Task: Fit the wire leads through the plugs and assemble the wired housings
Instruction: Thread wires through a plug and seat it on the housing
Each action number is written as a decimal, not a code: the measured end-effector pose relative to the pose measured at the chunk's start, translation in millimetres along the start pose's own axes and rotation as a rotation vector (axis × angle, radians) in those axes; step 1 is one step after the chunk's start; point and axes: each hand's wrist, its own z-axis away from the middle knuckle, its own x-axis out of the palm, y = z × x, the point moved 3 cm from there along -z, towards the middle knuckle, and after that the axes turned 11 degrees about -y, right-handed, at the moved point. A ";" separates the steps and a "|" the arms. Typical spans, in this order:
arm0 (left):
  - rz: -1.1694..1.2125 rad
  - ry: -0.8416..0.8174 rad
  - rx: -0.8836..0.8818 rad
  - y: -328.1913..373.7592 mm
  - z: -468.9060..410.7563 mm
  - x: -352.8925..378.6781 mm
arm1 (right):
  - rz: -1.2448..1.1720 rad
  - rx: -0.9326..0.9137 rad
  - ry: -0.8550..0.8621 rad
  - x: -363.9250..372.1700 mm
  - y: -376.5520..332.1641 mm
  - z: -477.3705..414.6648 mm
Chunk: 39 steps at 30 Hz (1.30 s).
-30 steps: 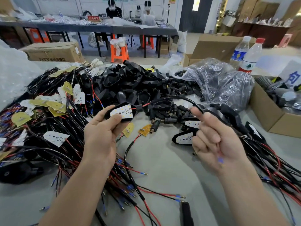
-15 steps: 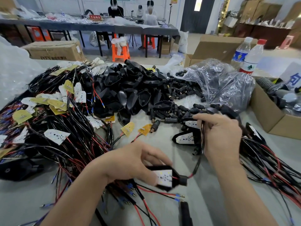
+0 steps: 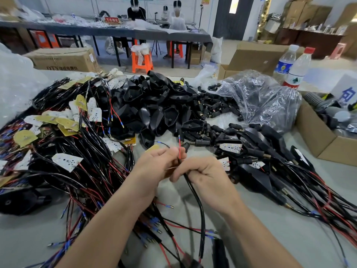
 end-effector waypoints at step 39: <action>-1.049 0.466 0.443 10.3 12.9 -16.8 | -0.698 0.084 0.627 -12.7 28.9 -26.1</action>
